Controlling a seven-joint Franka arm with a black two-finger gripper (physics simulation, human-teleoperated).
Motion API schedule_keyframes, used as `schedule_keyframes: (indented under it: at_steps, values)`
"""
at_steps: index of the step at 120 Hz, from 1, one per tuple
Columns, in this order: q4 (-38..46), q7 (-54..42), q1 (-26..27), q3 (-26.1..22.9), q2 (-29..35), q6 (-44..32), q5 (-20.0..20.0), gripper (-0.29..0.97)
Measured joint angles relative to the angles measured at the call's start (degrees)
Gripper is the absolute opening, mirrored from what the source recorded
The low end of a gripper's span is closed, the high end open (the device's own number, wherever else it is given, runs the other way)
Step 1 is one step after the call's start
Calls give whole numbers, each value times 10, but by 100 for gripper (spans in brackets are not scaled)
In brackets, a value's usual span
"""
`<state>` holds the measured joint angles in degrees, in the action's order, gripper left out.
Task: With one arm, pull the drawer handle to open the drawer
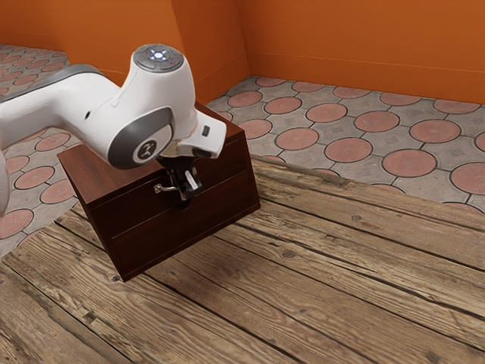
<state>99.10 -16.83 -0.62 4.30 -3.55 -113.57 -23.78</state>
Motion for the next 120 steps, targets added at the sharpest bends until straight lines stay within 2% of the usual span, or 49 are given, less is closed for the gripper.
schedule_keyframes:
  at_steps: [65,120]
  values:
    - [10,-3,-1,-1,7,0,2,5]
    - [38,-2,-1,-21,32,3,5,3]
